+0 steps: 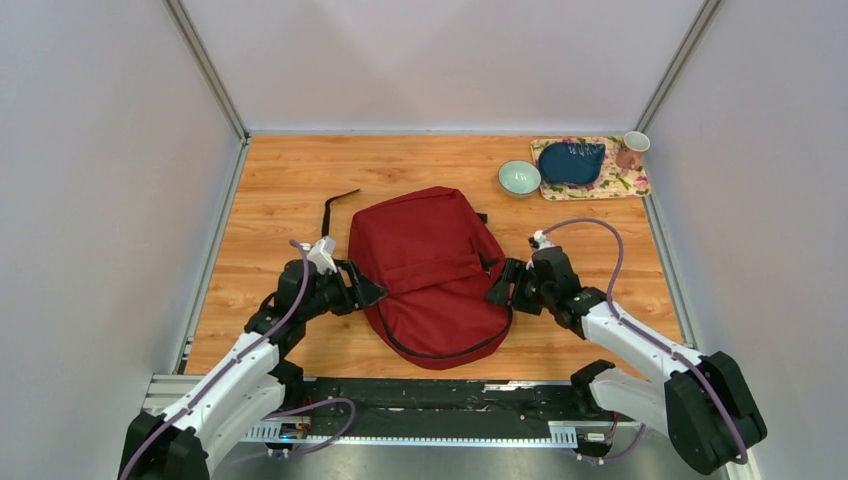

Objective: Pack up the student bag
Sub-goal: Adjust the student bag at the center of the board.

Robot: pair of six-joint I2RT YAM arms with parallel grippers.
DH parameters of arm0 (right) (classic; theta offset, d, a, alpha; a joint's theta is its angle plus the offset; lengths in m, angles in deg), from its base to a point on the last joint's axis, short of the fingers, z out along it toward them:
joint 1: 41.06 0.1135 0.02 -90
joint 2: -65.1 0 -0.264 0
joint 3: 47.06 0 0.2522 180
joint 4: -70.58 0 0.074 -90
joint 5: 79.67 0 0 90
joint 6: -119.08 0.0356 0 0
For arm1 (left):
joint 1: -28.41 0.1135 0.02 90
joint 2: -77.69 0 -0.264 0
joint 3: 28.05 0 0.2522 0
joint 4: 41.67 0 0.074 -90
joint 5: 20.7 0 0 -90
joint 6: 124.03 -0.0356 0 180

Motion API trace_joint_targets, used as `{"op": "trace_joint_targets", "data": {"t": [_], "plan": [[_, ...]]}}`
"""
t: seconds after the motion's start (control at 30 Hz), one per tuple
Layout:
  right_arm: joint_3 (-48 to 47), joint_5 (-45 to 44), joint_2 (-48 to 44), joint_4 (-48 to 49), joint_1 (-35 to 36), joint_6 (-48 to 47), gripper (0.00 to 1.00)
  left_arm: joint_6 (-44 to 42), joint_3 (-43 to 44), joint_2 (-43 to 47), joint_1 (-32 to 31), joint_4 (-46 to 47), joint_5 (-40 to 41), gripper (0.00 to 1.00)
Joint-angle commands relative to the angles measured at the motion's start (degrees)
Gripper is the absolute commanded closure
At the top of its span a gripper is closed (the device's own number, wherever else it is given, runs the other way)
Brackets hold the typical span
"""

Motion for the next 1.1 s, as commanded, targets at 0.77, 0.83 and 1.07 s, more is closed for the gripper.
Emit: {"op": "trace_joint_targets", "data": {"t": [0.77, 0.83, 1.07], "plan": [[-12.38, -10.91, 6.42, -1.76, 17.46, 6.65, 0.3, -6.24, 16.19, -19.25, 0.36, 1.0, -4.85, 0.2], [-14.31, -12.95, 3.62, -6.15, 15.96, 4.46, 0.3, -9.15, 17.26, -17.23, 0.36, -4.81, -0.65, 0.2], [-14.6, -15.33, -8.77, -19.95, 13.76, 2.69, 0.29, -12.23, 15.68, -2.3, 0.36, -14.4, 12.64, 0.19]]}}
